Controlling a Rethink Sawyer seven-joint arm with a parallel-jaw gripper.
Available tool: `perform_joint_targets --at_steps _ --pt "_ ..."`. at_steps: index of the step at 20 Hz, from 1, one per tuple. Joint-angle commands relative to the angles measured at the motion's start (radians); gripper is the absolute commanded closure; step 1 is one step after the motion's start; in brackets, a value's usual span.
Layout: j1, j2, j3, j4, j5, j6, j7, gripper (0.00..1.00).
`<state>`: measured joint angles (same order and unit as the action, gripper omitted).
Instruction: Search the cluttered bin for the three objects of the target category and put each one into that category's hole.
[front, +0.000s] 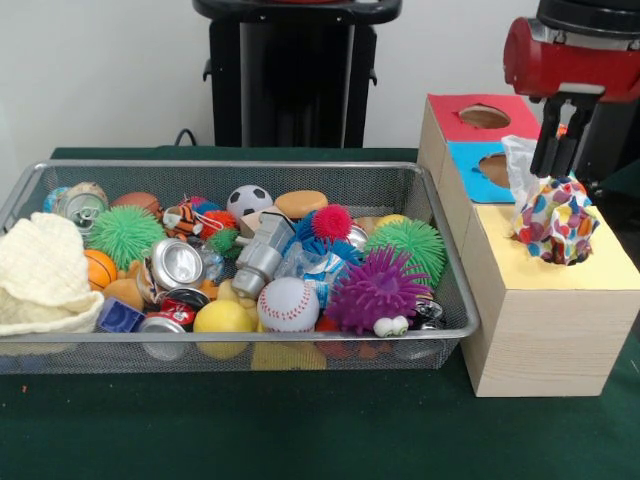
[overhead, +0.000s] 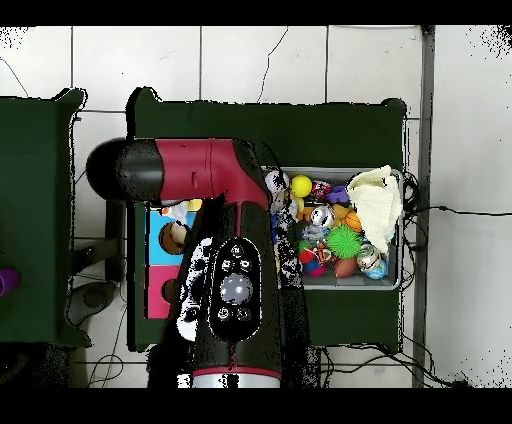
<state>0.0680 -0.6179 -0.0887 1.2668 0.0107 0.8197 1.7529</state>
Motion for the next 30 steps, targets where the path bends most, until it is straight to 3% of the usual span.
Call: perform_joint_targets --at_steps 1,5,30 --pt "-0.026 0.075 0.057 0.084 0.035 -0.054 0.191 1.00" --pt "-0.017 0.089 0.052 0.073 0.040 -0.047 0.191 1.00" --pt "0.037 0.049 -0.007 0.215 0.083 -0.056 0.254 1.00"
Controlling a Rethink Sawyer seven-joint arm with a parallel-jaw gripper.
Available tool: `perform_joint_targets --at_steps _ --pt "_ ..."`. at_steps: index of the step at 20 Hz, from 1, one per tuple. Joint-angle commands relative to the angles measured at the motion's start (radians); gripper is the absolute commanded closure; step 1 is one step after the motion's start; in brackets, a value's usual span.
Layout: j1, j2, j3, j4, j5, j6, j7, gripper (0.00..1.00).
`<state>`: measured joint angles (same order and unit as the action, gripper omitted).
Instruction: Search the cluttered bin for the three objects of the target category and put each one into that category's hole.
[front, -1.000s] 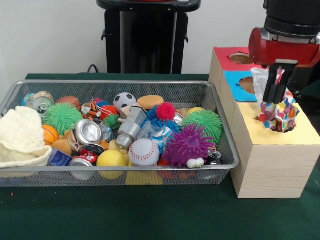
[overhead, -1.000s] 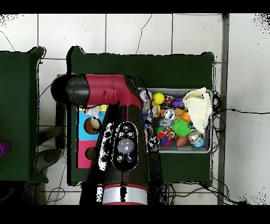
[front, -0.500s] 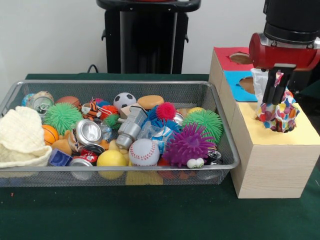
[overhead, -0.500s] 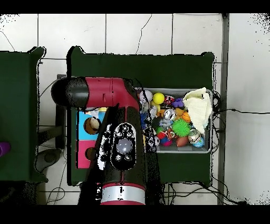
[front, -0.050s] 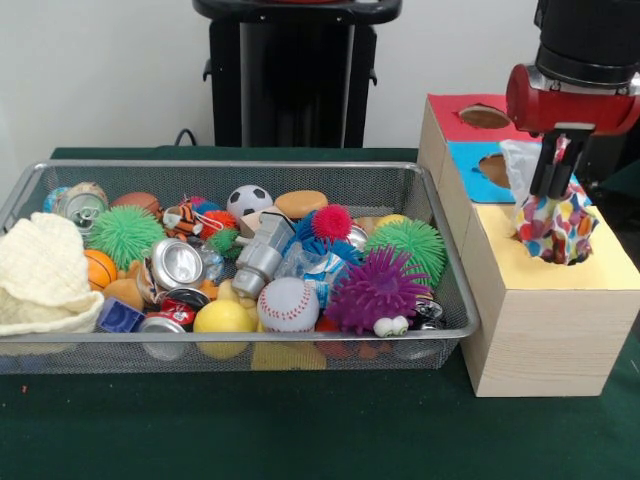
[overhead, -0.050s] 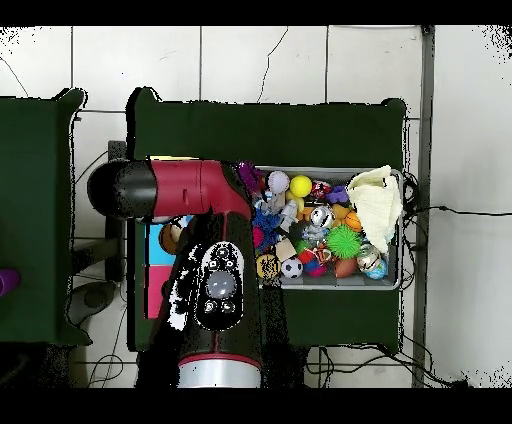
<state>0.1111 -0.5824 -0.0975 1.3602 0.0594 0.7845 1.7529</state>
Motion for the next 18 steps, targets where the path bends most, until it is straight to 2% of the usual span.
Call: perform_joint_targets --at_steps 1,4,12,18 --pt "-0.005 0.014 0.001 0.125 0.036 -0.025 0.253 1.00" --pt "-0.006 0.021 0.004 0.128 0.042 -0.038 0.248 1.00" --pt "-0.014 0.067 0.025 0.130 0.050 -0.153 0.241 1.00" --pt "-0.007 0.096 0.017 0.087 0.049 -0.177 0.235 1.00"
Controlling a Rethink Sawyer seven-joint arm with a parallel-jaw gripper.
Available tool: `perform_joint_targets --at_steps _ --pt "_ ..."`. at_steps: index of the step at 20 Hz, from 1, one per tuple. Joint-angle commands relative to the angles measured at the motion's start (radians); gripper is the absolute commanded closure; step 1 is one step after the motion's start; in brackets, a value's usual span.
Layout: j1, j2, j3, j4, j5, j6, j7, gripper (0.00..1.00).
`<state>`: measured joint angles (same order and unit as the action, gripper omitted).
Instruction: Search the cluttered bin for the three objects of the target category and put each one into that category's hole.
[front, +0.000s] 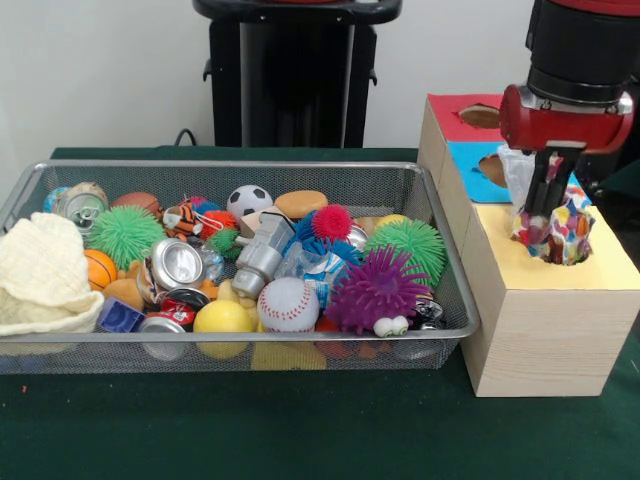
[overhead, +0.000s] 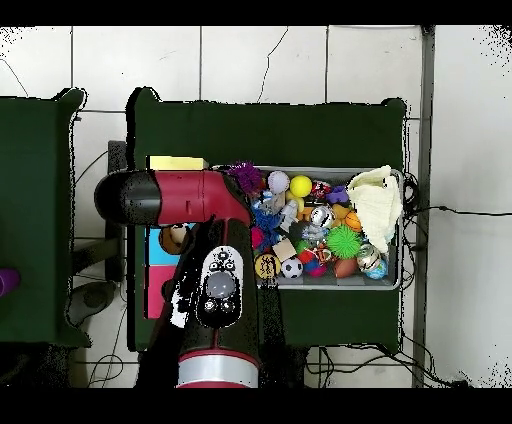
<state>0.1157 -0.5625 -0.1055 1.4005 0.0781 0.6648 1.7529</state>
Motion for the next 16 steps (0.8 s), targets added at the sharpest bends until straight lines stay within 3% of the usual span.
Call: perform_joint_targets --at_steps 1,6,16 --pt "-0.013 0.089 0.027 0.031 0.031 -0.067 0.232 1.00" --pt "-0.012 0.129 0.030 -0.002 0.037 -0.119 0.238 1.00" --pt "-0.034 0.147 0.068 0.085 0.050 -0.275 0.219 1.00"
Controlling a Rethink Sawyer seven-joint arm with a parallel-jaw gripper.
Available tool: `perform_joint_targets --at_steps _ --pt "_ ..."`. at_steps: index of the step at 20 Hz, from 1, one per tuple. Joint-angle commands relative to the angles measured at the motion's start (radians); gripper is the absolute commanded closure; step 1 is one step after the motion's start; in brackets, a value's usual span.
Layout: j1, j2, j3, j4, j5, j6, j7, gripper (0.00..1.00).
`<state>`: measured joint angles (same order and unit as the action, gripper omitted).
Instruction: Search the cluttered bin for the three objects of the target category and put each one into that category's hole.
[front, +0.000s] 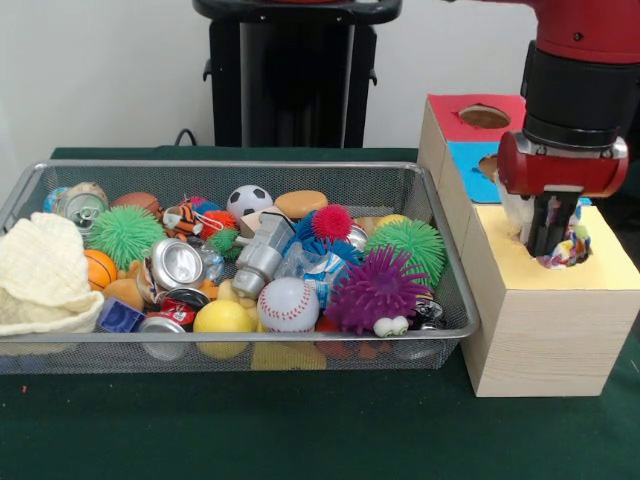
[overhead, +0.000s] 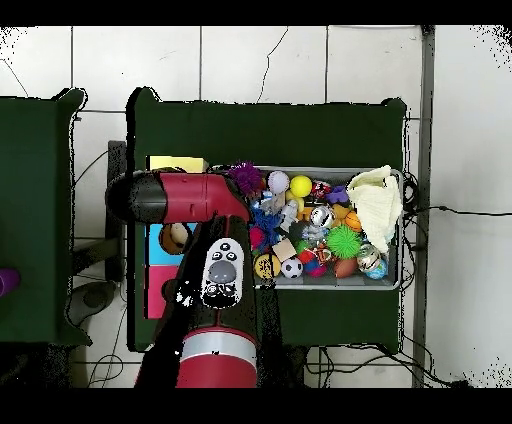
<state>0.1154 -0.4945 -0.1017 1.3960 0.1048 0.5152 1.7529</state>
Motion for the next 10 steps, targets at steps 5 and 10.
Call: perform_joint_targets --at_steps 5,10 --pt "-0.043 0.079 0.069 0.117 0.024 -0.162 0.209 1.00" --pt "-0.042 0.090 0.066 0.139 0.016 -0.211 0.207 1.00"
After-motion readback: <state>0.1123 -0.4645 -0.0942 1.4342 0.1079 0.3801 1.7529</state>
